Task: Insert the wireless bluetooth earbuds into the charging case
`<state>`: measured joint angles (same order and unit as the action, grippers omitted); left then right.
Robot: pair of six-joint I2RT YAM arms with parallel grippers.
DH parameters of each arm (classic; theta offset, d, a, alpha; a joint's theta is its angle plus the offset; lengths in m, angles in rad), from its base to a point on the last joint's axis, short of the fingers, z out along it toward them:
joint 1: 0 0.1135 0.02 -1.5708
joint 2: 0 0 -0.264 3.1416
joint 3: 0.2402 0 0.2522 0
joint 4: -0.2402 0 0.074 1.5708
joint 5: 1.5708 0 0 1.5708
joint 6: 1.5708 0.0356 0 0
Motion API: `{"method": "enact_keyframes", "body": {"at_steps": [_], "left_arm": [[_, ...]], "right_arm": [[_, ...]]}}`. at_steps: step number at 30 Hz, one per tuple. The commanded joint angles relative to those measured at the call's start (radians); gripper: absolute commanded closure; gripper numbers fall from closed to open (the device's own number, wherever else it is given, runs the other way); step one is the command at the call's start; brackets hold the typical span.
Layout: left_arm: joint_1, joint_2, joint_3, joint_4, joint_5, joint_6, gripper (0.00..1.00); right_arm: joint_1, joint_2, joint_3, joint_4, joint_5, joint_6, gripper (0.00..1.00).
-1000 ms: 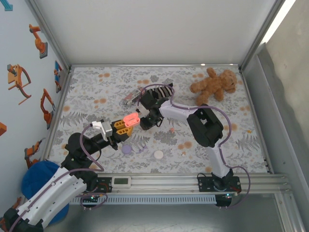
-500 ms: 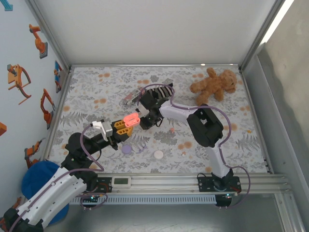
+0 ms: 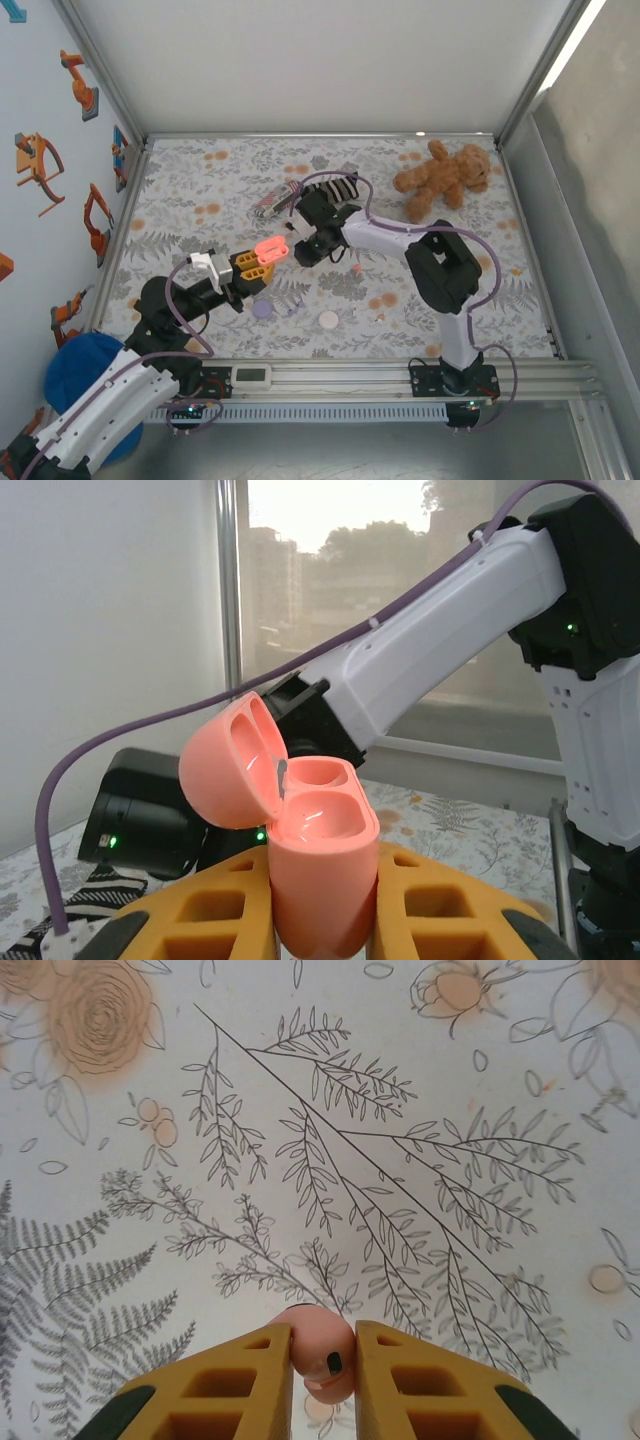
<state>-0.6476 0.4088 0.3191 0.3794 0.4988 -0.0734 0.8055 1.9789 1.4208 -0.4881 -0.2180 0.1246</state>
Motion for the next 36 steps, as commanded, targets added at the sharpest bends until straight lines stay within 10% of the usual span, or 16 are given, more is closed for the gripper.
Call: {"method": "enact_keyframes", "body": {"at_steps": [1,36], "left_arm": [[-0.004,-0.020,-0.023,-0.005,-0.021,-0.014,1.00],[-0.021,0.384,-0.020,0.377,-0.051,-0.121,1.00]], "right_arm": [[-0.011,-0.113,-0.043,0.024,0.048,-0.030,0.82],[0.006,-0.792,-0.282,0.273,0.039,-0.291,0.81]]}}
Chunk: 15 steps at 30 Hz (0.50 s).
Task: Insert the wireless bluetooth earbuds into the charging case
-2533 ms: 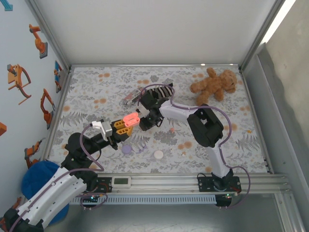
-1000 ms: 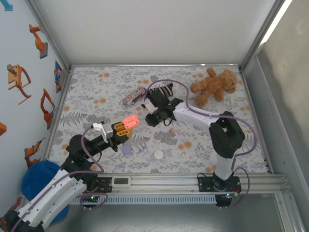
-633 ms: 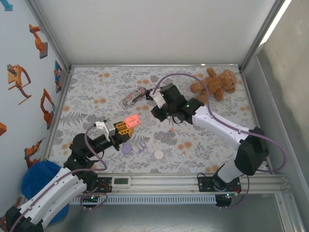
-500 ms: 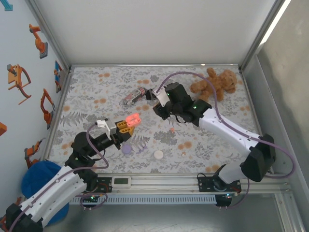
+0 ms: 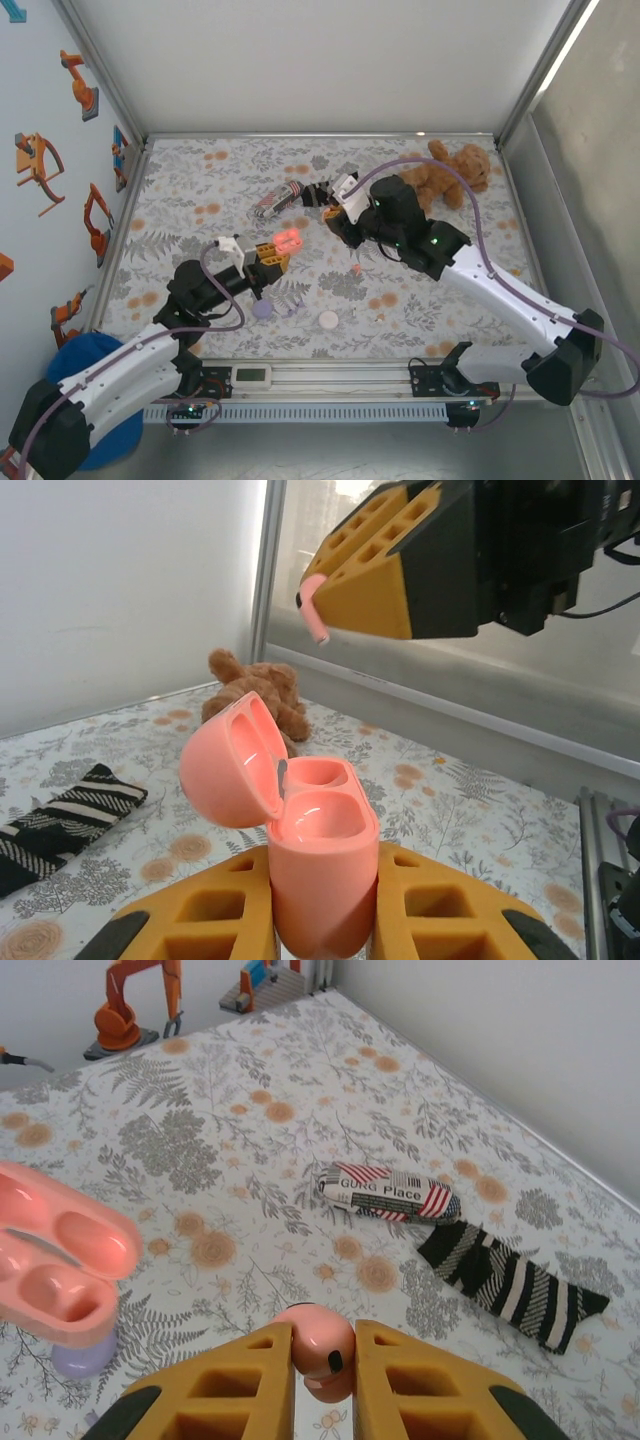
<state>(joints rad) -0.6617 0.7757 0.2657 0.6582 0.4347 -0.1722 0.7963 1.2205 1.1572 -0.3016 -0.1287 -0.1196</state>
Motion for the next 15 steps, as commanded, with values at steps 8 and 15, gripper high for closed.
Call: {"method": "enact_keyframes", "body": {"at_steps": [8,15], "left_arm": [[-0.016,0.071,0.055,0.133,0.043,-0.027,1.00],[-0.027,0.087,0.061,0.149,0.052,-0.026,1.00]], "right_arm": [[0.059,-0.053,-0.047,0.167,-0.083,-0.083,0.82],[0.097,-0.038,-0.048,0.198,-0.086,-0.102,0.81]]}}
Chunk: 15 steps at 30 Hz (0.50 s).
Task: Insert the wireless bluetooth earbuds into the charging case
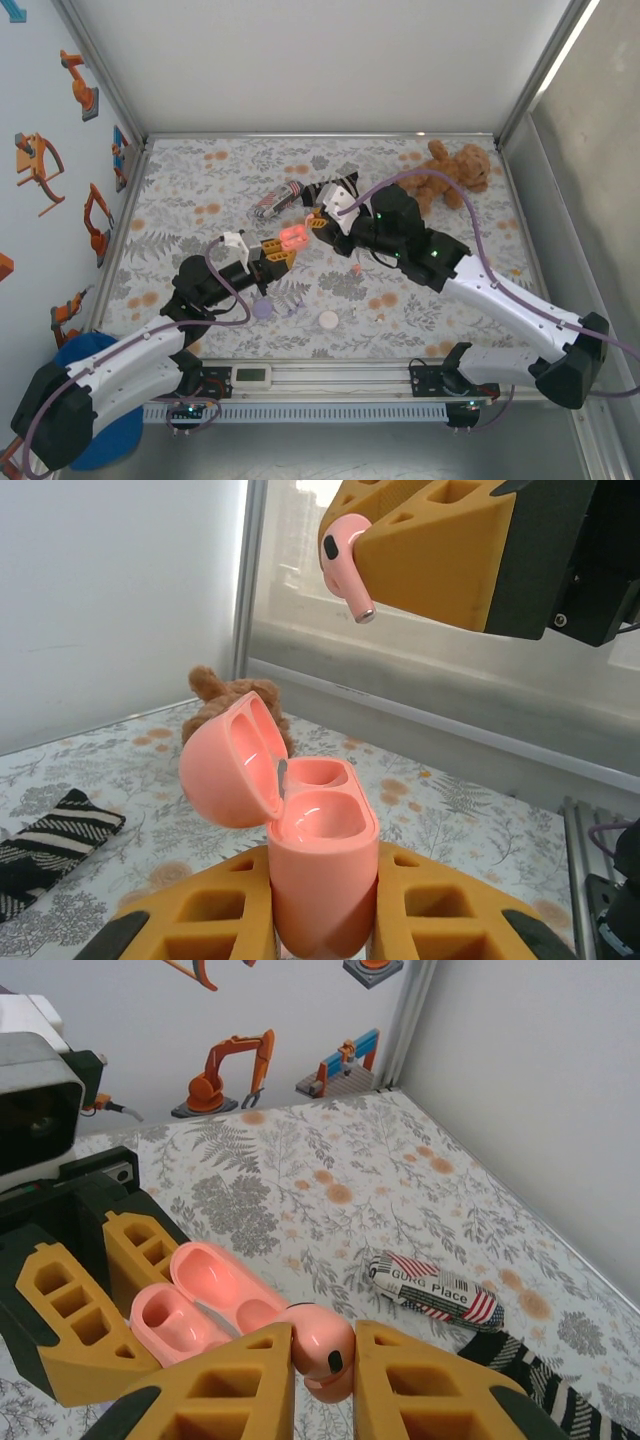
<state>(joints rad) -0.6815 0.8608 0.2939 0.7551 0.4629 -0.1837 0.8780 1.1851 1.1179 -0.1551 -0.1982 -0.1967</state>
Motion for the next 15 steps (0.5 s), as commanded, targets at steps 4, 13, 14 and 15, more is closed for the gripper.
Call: {"method": "enact_keyframes", "body": {"at_steps": [4,13,14,15], "left_arm": [[-0.010,0.009,0.034,0.058,0.025,-0.016,1.00],[-0.017,0.023,0.036,0.075,0.026,-0.017,1.00],[-0.018,0.026,0.036,0.077,0.026,-0.017,1.00],[-0.019,0.028,0.038,0.078,0.027,-0.017,1.00]], "right_arm": [[0.035,0.006,-0.012,0.060,-0.015,-0.035,0.81],[0.065,0.041,-0.025,0.068,-0.017,-0.048,0.82],[0.066,0.043,-0.026,0.068,-0.015,-0.050,0.82],[0.068,0.048,-0.027,0.068,-0.014,-0.053,0.82]]}}
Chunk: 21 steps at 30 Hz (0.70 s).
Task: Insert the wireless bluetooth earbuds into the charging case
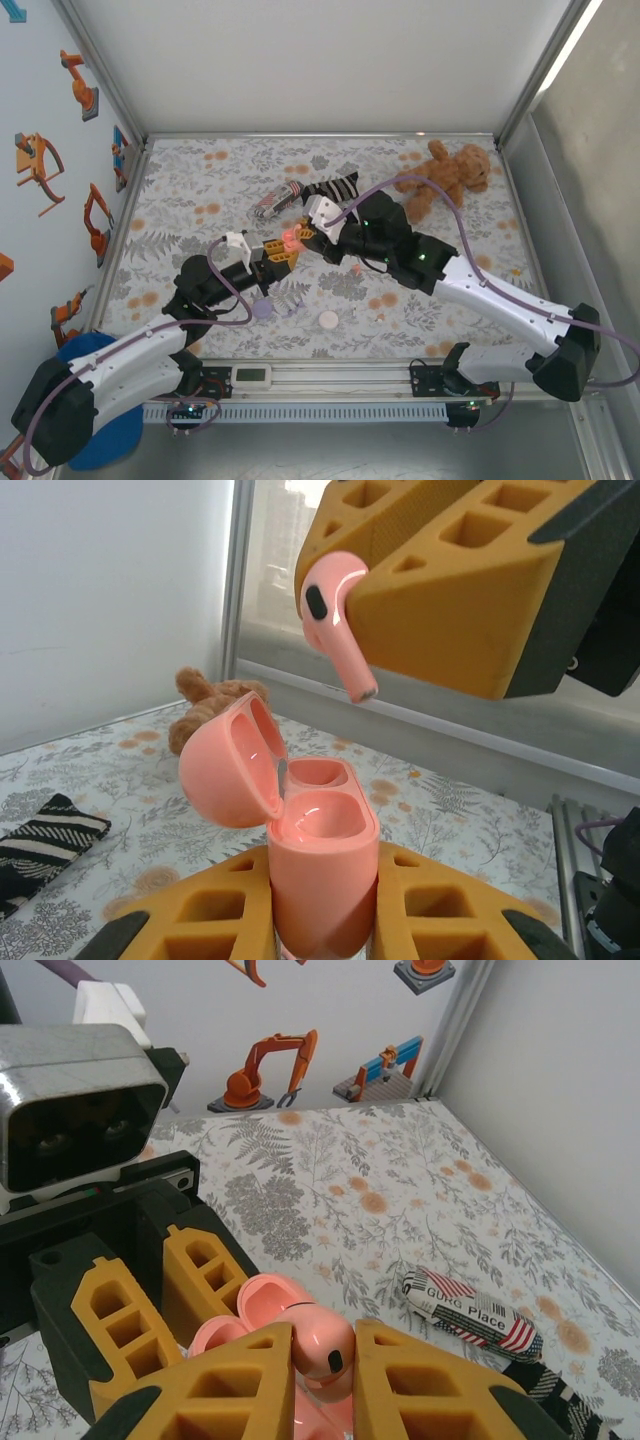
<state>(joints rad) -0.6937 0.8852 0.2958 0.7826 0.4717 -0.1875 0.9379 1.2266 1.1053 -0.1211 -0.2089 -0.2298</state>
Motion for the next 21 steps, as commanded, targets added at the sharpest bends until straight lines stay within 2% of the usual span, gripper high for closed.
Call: {"method": "enact_keyframes", "body": {"at_steps": [1,21], "left_arm": [[-0.007,0.006,0.036,0.053,0.019,-0.013,1.00],[-0.016,0.016,0.039,0.061,0.016,-0.013,1.00]], "right_arm": [[0.011,0.009,-0.014,0.033,-0.001,-0.022,0.82],[0.048,0.047,-0.017,0.010,0.042,-0.052,0.82]]}}
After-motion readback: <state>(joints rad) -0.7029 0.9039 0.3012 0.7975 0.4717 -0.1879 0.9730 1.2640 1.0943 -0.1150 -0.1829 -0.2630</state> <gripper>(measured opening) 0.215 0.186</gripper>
